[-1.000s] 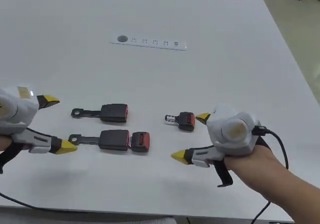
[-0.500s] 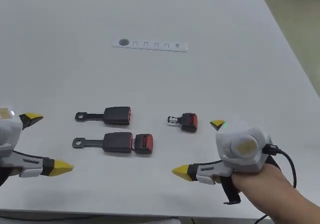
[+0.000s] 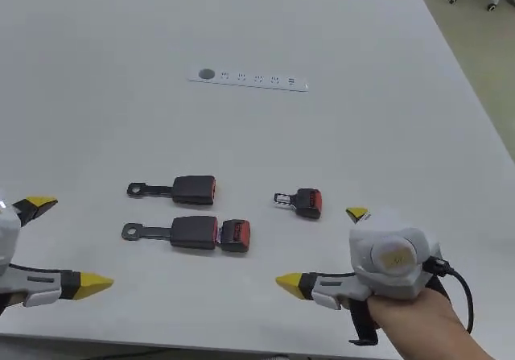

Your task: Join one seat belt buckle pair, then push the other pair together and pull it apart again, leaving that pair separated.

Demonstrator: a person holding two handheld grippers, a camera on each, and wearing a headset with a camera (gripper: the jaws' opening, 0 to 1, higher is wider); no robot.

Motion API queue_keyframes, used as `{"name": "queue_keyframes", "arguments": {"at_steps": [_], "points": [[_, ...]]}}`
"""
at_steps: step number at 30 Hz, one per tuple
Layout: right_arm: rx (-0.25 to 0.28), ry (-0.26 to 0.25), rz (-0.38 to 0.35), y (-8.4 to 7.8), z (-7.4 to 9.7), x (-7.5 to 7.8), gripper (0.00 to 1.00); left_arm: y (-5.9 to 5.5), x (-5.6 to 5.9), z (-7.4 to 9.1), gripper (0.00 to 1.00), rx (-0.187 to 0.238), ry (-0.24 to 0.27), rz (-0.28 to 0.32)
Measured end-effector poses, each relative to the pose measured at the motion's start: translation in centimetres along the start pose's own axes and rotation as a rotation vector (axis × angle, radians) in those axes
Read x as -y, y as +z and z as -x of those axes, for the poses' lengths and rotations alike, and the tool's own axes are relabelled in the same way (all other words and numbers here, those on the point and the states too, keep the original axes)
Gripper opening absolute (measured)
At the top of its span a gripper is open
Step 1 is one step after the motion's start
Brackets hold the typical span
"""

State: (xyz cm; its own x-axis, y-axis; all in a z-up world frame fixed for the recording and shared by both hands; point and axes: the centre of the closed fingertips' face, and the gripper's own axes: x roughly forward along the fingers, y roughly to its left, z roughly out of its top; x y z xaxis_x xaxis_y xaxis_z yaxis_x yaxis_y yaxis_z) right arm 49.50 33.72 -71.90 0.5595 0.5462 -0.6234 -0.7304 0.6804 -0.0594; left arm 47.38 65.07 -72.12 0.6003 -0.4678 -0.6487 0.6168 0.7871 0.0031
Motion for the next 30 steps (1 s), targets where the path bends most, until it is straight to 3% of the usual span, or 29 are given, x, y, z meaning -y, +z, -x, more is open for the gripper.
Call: {"name": "queue_keyframes", "arguments": {"at_steps": [5, 7, 11, 13, 17, 30], "points": [[0.014, 0.012, 0.0, 0.4, -0.1, -0.5, 1.0, -0.6, -0.5, 0.4, 1.0, 0.013, 0.015, 0.039], [0.023, 0.021, -0.005, 0.6, 0.0, -0.6, 1.0, -0.6, -0.2, 0.3, 1.0, 0.021, 0.014, 0.049], [0.039, 0.056, 0.006, 0.9, 0.0, -1.2, 1.0, -1.4, -1.0, 0.5, 1.0, 0.036, -0.013, 0.069], [0.048, 0.08, -0.016, 1.1, 0.2, -1.6, 1.0, -0.9, -0.9, 0.3, 1.0, 0.048, -0.011, 0.079], [0.045, 0.069, -0.034, 1.0, 0.5, -1.6, 1.0, -1.2, -1.3, 0.5, 1.0, 0.049, -0.006, 0.071], [0.051, 0.056, -0.045, 1.3, 0.7, -1.4, 1.0, -1.1, -0.6, 0.3, 1.0, 0.042, -0.011, 0.077]]}}
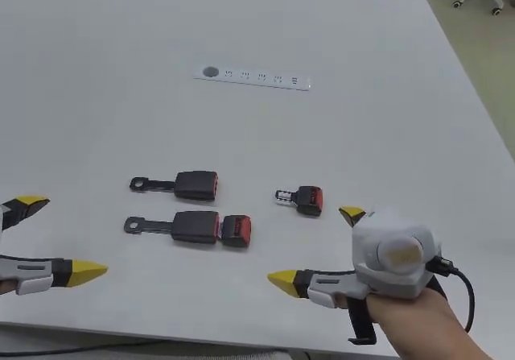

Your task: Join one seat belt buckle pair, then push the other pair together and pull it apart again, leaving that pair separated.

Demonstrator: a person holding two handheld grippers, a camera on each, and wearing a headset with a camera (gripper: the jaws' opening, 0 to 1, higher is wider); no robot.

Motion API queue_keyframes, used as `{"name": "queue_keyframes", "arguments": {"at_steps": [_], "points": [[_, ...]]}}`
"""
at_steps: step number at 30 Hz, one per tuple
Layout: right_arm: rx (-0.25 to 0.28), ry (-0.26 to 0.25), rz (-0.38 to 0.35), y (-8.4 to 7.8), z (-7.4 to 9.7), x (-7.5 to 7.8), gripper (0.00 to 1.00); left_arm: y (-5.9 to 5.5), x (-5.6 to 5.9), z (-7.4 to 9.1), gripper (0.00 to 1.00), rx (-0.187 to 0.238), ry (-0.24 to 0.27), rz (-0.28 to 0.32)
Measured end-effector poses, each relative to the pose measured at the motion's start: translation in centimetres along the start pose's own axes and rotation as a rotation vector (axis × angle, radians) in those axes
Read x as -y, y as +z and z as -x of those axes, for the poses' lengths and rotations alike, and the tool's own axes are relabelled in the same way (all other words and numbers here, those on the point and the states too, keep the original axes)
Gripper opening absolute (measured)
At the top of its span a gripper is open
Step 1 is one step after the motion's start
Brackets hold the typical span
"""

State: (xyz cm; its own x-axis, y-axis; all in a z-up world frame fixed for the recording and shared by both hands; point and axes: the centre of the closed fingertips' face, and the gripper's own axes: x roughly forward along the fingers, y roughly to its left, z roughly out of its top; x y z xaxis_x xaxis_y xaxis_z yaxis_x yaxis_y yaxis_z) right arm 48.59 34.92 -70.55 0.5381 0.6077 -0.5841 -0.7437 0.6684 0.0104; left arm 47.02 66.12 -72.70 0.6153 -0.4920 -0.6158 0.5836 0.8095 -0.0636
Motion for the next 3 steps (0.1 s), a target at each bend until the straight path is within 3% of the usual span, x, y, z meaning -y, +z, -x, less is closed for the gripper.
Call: {"name": "queue_keyframes", "arguments": {"at_steps": [3], "points": [[-0.006, -0.002, 0.016, -0.15, -0.1, 0.13, 1.0, 0.04, -0.08, 0.0, 1.0, 0.004, 0.009, 0.034]]}}
